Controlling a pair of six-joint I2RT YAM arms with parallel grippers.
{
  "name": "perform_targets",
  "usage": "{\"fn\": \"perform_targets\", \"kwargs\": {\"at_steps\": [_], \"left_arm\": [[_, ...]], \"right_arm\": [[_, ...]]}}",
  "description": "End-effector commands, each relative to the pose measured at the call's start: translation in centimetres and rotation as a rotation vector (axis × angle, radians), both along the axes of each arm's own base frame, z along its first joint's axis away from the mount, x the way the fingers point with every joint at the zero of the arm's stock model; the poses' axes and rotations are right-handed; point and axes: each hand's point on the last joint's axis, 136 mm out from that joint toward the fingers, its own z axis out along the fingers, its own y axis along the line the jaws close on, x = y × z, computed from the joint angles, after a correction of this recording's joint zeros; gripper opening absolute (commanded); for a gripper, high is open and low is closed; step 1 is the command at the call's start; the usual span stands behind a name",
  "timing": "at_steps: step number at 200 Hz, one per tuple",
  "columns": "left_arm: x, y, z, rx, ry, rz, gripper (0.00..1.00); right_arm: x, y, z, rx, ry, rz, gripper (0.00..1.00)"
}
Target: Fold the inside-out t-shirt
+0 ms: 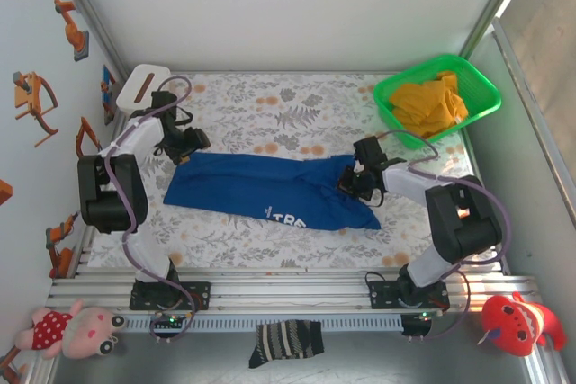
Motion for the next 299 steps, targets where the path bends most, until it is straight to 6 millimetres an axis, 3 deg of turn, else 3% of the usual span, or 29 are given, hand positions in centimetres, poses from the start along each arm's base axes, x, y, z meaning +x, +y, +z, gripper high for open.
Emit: {"fn": "perform_targets", "kwargs": {"at_steps": [1,37,64,102,118,137,172,208,233,299], "left_arm": [[-0.9,0.7,-1.9,0.048,0.070,-0.044,0.64],[-3.1,-0.8,-3.8,0.017,0.109,-0.058,0.64],[-4.0,-2.5,-2.6,-0.041,0.077,-0.042,0.64],[-3.6,-4.2,0.8,-0.087,-0.009,-0.035,0.65],[-3.2,-4.2,1.1,-0.079,-0.019,-0.040,0.65],[-3.0,-3.9,0.4,-0.051,-0.004,-0.063,0.65],[-3.0,-3.2,-2.5,0.010,0.057,-0.094,0.65],[-3.2,-2.6,-5.2,0.051,0.116,-0.114,0.65],[-3.0,-3.0,-6.0,0.042,0.132,-0.107,0.64],[-3.0,-4.3,-6.8,0.036,0.143,-0.120,0.64]], "right_arm": [[0.9,-1.2,1.0,-0.043,-0.011,-0.015,0.00],[1.3,-6.4,2.7,-0.153,0.011,-0.072,0.00],[1.9,-8.5,4.1,-0.214,0.016,-0.053,0.00],[2.9,-8.0,5.2,-0.193,0.004,-0.028,0.00],[3.1,-7.7,5.6,-0.173,-0.002,-0.031,0.00],[3.1,-7.4,6.2,-0.149,-0.014,-0.036,0.00],[2.7,-6.0,7.8,-0.092,-0.036,-0.049,0.00],[2.6,-2.6,11.1,-0.062,-0.089,-0.026,0.00],[2.4,1.0,13.1,-0.058,-0.118,-0.008,0.00],[3.0,15.1,15.4,0.069,-0.155,0.028,0.00]]}}
